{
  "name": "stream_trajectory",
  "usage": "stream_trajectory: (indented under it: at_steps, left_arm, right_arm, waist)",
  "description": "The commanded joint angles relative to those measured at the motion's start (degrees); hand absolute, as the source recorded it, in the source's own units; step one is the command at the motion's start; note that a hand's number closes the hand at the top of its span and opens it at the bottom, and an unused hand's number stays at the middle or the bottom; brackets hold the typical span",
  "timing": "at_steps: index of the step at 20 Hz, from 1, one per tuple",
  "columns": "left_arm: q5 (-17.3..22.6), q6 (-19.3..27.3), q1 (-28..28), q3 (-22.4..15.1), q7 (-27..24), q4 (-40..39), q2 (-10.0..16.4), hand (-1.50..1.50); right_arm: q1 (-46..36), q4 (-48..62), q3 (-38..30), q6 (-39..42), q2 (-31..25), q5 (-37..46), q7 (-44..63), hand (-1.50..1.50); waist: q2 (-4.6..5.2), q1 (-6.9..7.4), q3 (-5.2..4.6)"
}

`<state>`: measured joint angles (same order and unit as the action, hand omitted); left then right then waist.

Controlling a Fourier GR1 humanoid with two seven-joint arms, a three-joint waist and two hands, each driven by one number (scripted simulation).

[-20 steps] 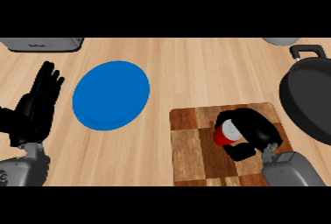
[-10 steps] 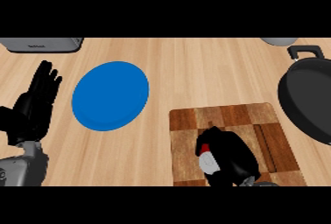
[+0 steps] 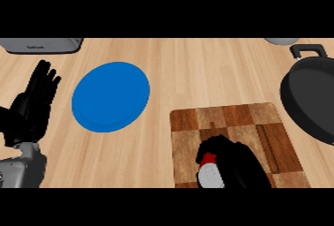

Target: Pick the can from the cutting board and place it in the pot

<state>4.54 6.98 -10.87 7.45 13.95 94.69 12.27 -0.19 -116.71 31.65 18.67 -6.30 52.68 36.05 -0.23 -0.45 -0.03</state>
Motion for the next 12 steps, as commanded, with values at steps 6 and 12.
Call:
stream_trajectory:
  at_steps: [6,12]
  left_arm:
    - [-0.24,0.29,-1.05,0.73,0.1,-0.46,0.41,0.0]
    - [1.72,-2.18,2.24,1.0,-0.59,1.88,0.44,0.0]
  right_arm:
    - [-3.01,-18.77,-7.97,-8.15,0.65,9.79,5.92,1.5]
    - [-3.15,-21.23,-24.16,-11.09,-3.04,3.9,1.72,1.5]
  waist:
    - [-0.16,-0.6,-0.01]
    - [0.16,0.3,0.06]
